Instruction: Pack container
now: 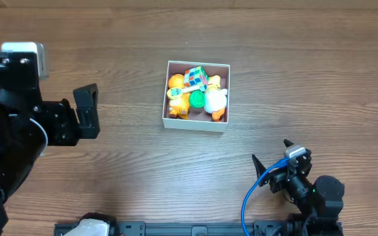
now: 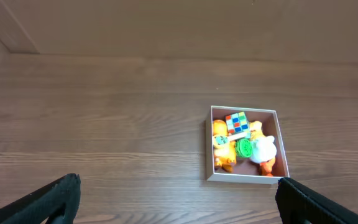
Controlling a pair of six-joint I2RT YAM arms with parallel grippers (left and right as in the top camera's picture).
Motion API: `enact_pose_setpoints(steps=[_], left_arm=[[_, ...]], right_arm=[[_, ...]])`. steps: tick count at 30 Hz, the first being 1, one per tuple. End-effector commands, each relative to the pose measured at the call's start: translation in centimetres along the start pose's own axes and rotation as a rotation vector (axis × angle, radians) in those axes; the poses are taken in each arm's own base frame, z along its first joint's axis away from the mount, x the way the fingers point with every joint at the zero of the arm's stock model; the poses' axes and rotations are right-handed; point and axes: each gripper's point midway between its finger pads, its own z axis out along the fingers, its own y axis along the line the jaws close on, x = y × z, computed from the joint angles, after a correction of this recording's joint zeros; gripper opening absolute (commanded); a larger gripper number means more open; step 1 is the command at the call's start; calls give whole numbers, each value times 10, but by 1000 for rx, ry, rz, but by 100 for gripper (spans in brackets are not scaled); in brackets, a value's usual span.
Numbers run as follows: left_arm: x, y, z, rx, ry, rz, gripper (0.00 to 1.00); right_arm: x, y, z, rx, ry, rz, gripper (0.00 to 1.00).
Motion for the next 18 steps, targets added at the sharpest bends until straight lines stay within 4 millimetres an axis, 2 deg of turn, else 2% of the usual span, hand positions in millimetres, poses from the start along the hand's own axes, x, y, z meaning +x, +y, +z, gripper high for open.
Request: enact_pose_setpoints(steps=[1, 8, 13, 16, 18], left_arm=[[-1, 3, 1, -15, -2, -13, 100], [-2, 4, 4, -21, 4, -12, 100], [-3, 31, 0, -120, -85, -51, 100], [9, 49, 15, -169, -179, -89, 100], [31, 60, 37, -189, -259, -103, 100]], right_arm=[[0, 2, 1, -8, -10, -9, 100], [0, 2, 1, -8, -10, -9, 100], [0, 2, 1, -8, -10, -9, 100], [0, 2, 1, -8, -10, -9, 100], [0, 2, 1, -8, -10, -9, 100]])
